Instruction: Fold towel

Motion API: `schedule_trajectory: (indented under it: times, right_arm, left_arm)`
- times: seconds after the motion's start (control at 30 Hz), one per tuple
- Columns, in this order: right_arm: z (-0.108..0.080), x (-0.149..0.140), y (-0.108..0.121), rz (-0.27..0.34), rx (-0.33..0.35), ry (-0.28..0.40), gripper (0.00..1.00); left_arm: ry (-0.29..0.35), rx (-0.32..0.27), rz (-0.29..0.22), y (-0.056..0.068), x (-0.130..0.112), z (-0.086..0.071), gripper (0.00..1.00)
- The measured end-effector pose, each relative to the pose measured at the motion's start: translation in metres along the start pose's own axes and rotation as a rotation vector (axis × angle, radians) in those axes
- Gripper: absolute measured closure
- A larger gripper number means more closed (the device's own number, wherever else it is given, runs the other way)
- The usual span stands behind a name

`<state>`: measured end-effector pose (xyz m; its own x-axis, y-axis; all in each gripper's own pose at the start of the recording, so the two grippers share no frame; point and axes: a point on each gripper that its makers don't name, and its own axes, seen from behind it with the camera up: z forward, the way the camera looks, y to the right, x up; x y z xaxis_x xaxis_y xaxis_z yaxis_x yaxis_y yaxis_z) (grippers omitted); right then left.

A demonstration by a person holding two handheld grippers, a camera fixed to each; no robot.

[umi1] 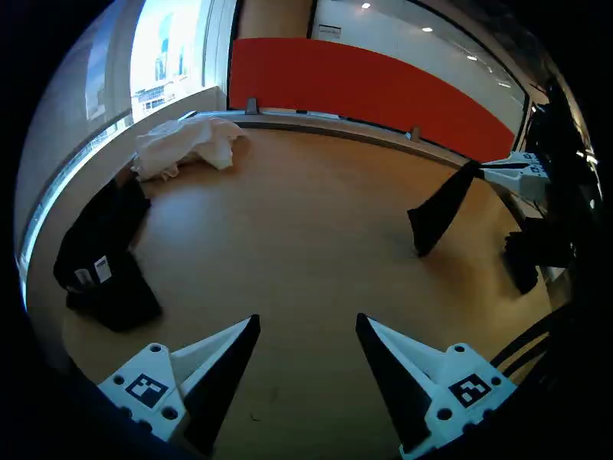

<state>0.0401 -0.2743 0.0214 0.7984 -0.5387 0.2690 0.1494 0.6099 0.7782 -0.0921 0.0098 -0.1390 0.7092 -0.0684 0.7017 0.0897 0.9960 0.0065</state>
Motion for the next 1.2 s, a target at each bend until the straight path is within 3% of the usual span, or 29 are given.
schedule_trajectory:
  times: [0.67,1.2]
  right_arm:
    - [-0.040,-0.016,0.052,0.031,-0.066,-0.007,0.98]
    - [-0.094,-0.048,0.124,0.086,-0.163,-0.030,0.98]
  left_arm:
    - [-0.010,-0.025,0.015,0.015,0.006,0.010,0.07]
    - [-0.021,-0.029,0.037,0.025,0.010,0.018,0.07]
